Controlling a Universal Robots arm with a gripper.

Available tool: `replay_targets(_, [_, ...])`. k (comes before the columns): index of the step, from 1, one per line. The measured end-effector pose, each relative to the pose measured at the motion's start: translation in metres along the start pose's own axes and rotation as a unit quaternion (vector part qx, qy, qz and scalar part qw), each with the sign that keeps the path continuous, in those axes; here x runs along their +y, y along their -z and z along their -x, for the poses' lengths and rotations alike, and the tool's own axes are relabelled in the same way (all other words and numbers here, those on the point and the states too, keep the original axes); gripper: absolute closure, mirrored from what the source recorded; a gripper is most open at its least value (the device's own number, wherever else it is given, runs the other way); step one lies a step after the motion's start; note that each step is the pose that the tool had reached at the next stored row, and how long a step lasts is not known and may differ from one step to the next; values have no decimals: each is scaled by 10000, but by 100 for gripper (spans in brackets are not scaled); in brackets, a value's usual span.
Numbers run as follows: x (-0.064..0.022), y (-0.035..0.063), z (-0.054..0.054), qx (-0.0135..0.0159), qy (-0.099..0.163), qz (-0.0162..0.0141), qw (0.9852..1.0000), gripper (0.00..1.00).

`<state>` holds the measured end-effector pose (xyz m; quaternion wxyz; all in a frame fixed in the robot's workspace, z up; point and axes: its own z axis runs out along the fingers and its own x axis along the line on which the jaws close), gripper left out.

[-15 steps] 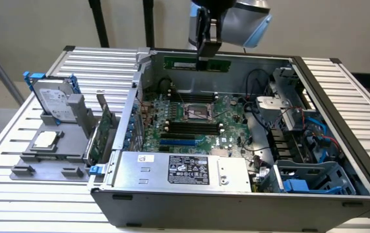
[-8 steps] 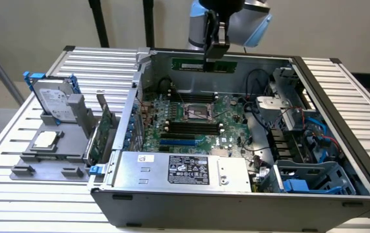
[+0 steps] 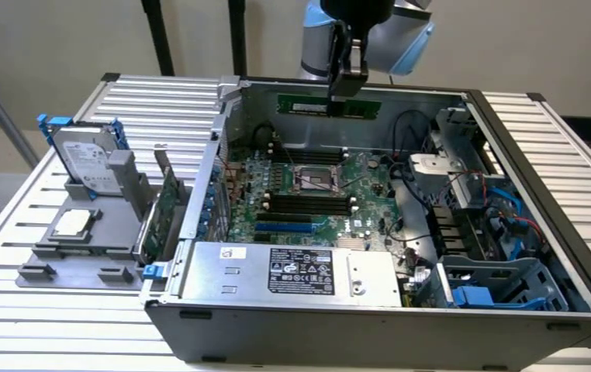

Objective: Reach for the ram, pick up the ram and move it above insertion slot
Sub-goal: 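Pick up the ram and move it above insertion slot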

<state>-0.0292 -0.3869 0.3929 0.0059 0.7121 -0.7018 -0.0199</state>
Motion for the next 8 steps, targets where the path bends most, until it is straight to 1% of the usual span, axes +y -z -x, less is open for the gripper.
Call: replay_targets(8, [0, -1, 0, 0, 0, 0, 10000, 86])
